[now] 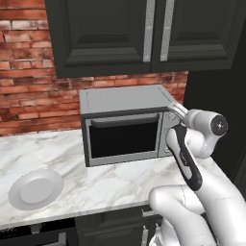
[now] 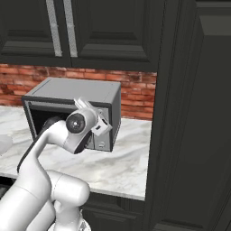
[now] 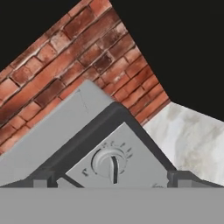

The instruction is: Pull the toaster oven rack outwards. Pick up the baguette from the plate and place it on the toaster oven rack. Close the toaster oven door fully and set the temperature to the lowest setting.

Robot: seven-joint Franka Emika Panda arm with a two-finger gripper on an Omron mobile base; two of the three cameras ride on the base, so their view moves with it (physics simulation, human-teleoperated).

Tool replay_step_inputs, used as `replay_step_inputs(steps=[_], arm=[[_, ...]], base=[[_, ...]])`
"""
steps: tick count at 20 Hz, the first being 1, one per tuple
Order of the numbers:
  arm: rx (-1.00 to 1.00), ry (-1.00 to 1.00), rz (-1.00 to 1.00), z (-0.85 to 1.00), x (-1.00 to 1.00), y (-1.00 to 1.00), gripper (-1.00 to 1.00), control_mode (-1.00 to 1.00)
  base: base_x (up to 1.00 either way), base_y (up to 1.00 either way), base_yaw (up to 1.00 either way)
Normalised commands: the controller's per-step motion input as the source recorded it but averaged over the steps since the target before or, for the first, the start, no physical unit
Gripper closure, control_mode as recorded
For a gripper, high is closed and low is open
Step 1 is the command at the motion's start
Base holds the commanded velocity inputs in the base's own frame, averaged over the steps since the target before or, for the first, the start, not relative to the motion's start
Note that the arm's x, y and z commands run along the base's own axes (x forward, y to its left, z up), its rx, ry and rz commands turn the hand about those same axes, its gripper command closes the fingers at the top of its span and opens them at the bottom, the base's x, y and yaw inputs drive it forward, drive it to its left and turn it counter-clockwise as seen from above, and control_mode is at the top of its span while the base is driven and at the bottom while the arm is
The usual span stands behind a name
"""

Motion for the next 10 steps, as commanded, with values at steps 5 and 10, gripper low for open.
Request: replay_step_inputs(steps=[5,10], arm=[[0.03,-0.02,0.01,-0.29,0.00,0.00,-1.00,-1.00],[0.01,0.00,0.00,-0.04,0.01,0.14,-1.00,-1.00]], base=[[0.00,0.00,0.00],[0.00,0.00,0.00]])
